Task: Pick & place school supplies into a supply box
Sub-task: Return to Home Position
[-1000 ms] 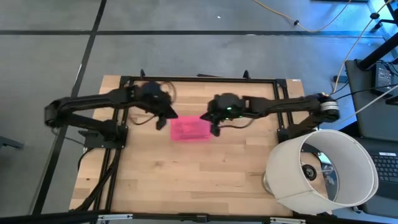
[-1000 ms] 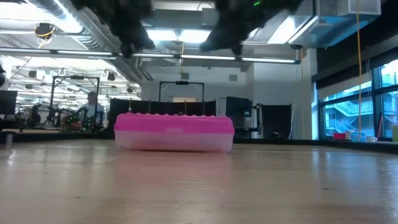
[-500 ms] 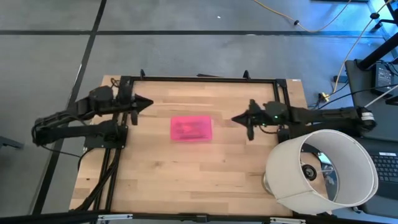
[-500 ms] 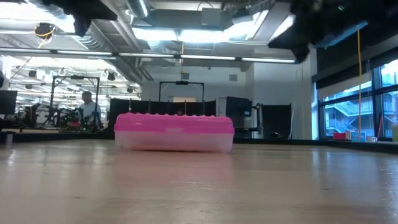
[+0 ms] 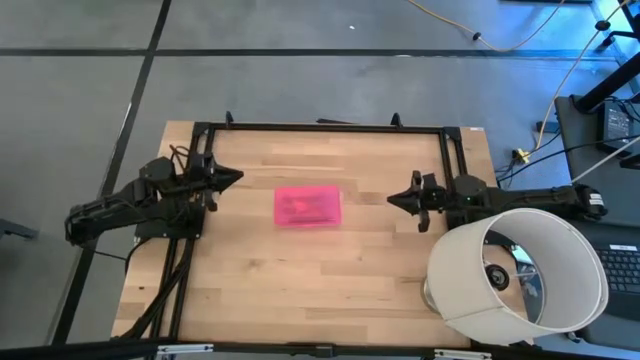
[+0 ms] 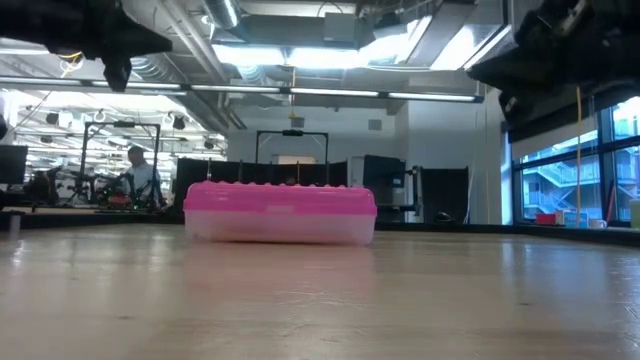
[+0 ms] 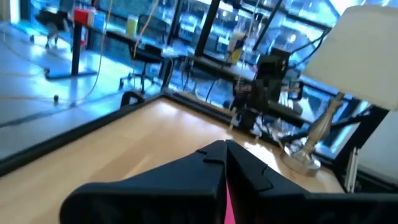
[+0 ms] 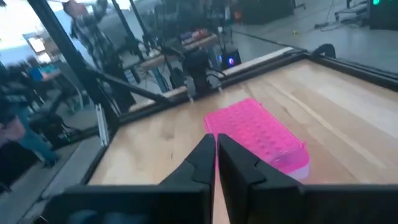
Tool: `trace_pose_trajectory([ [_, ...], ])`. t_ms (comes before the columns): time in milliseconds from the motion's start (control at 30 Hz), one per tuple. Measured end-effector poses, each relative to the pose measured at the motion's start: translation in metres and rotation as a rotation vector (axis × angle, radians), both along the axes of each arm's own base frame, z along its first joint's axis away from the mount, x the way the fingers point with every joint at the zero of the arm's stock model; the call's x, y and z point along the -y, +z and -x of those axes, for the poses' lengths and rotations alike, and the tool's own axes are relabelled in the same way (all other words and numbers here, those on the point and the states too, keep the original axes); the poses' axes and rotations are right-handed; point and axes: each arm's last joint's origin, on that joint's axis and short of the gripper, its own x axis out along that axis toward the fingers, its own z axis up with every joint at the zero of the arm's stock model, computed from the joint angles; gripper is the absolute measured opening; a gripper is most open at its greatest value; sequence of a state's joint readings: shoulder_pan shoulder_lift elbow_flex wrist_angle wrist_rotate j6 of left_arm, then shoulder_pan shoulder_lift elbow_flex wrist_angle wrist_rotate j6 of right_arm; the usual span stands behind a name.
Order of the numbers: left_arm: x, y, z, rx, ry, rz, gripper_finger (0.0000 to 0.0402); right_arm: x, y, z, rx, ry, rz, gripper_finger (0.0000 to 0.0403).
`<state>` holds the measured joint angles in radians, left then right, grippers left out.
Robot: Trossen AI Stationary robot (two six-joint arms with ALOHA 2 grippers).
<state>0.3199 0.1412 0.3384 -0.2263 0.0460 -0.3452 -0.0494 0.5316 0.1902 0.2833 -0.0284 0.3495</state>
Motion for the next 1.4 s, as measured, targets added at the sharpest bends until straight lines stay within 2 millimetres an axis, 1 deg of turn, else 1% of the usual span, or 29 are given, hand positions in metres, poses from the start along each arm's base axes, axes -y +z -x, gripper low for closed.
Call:
trace_pose_trajectory([
  [233,0.003,-0.014,0.01,0.074,0.002,-0.015,0.0005,-0.001,-0.014,0.011,0.078,0.001,-0.013,0.0023],
  [433,0.001,-0.023,0.005,0.069,0.012,0.005,0.0005,-0.001,-0.026,0.021,0.177,0.003,-0.008,0.0023],
  [500,0.001,-0.032,0.003,0.056,0.014,0.018,0.0006,-0.001,-0.025,0.023,0.192,0.014,-0.005,0.0023],
  [600,-0.001,-0.038,-0.001,0.087,0.013,0.011,0.0006,-0.002,-0.023,0.024,0.212,0.019,0.015,0.0023],
  [667,-0.002,-0.046,-0.003,0.064,0.013,0.019,0.0006,-0.002,-0.023,0.025,0.217,0.019,0.027,0.0023],
  [767,-0.002,-0.05,-0.004,0.059,0.024,0.019,0.0006,-0.002,-0.023,0.025,0.216,0.018,0.047,0.0023],
  [1000,-0.006,-0.068,-0.008,0.007,0.093,0.005,0.0006,-0.001,-0.022,0.025,0.225,-0.01,0.077,0.0023],
  [1100,-0.006,-0.074,-0.008,-0.049,0.112,0.022,0.0006,-0.001,-0.023,0.026,0.218,-0.01,0.08,0.0024],
  [1300,-0.006,-0.074,-0.009,-0.052,0.101,0.02,0.0006,-0.001,-0.026,0.03,0.188,-0.011,0.075,0.0024],
  [1400,-0.006,-0.074,-0.009,-0.053,0.1,0.02,0.0006,-0.001,-0.024,0.033,0.204,-0.012,0.088,0.0024],
])
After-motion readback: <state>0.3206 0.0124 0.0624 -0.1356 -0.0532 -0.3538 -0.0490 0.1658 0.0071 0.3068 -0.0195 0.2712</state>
